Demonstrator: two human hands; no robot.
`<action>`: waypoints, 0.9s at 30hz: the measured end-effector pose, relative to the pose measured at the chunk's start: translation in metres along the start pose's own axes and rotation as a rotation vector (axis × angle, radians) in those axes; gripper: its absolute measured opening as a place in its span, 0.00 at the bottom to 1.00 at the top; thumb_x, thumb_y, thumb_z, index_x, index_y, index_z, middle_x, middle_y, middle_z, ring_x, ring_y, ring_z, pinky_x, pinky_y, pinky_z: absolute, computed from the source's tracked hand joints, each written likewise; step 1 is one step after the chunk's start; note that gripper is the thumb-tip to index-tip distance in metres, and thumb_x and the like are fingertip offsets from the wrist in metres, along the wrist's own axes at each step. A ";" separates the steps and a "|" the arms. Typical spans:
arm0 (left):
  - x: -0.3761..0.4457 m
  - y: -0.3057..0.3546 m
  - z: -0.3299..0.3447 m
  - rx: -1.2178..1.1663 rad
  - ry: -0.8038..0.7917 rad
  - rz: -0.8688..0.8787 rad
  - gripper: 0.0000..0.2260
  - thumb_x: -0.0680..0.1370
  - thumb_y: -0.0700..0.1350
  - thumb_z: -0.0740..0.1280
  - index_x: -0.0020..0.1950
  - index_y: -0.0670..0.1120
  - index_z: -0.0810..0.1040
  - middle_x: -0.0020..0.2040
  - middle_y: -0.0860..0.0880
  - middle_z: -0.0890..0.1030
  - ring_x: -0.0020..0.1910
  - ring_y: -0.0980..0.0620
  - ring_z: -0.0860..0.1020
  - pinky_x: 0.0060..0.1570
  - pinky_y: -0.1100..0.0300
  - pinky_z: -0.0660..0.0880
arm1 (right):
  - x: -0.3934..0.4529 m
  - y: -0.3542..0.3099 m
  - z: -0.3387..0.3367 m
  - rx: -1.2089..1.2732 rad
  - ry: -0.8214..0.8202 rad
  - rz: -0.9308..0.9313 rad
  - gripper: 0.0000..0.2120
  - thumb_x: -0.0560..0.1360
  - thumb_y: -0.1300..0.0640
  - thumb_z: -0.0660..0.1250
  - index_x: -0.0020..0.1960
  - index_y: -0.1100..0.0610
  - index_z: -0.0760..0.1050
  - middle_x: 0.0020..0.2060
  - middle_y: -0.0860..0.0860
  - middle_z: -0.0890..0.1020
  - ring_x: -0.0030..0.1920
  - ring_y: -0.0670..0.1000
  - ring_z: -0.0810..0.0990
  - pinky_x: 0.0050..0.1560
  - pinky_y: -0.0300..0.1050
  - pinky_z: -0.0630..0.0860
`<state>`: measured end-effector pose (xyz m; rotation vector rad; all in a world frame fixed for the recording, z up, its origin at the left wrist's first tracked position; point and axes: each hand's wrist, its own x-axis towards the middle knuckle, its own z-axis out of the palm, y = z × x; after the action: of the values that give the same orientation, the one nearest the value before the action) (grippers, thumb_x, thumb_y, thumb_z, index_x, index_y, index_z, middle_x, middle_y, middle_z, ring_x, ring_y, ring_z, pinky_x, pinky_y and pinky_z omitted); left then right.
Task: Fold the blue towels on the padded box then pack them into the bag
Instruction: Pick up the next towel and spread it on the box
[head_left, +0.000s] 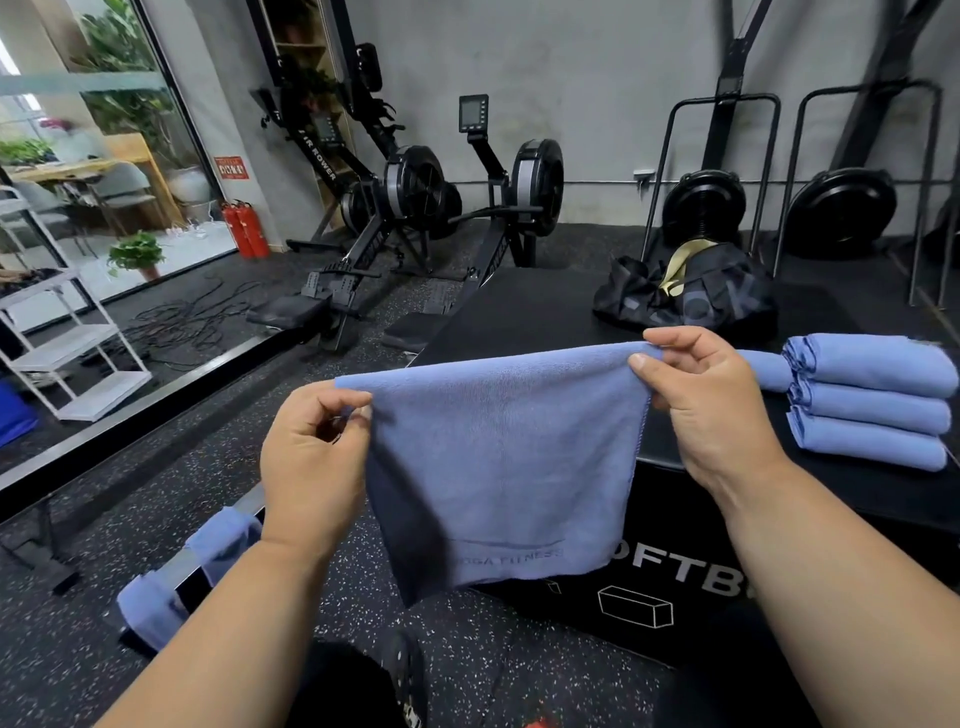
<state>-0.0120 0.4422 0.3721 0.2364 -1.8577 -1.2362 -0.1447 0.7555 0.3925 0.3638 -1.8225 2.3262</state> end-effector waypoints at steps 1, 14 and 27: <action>0.004 -0.004 0.006 0.042 -0.028 0.020 0.17 0.79 0.33 0.71 0.47 0.58 0.82 0.52 0.52 0.83 0.48 0.55 0.80 0.55 0.60 0.75 | 0.005 0.002 -0.001 -0.012 0.007 -0.010 0.12 0.76 0.67 0.75 0.52 0.51 0.82 0.37 0.46 0.84 0.40 0.45 0.81 0.43 0.38 0.78; 0.156 -0.034 0.123 0.104 -0.230 -0.007 0.12 0.77 0.37 0.71 0.54 0.53 0.83 0.51 0.54 0.85 0.44 0.57 0.81 0.49 0.61 0.76 | 0.162 0.017 0.014 -0.200 0.118 -0.118 0.10 0.77 0.67 0.74 0.48 0.52 0.81 0.41 0.50 0.83 0.40 0.45 0.80 0.44 0.36 0.77; 0.164 -0.190 0.203 0.281 -0.599 -0.495 0.17 0.73 0.54 0.75 0.60 0.53 0.82 0.56 0.56 0.86 0.54 0.58 0.83 0.60 0.55 0.78 | 0.224 0.178 -0.023 -0.881 -0.108 0.328 0.13 0.76 0.54 0.74 0.61 0.53 0.82 0.52 0.48 0.83 0.56 0.52 0.82 0.58 0.46 0.76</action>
<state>-0.3168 0.3891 0.2799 0.5521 -2.6052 -1.4775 -0.4101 0.7296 0.2870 0.0575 -2.8729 1.4116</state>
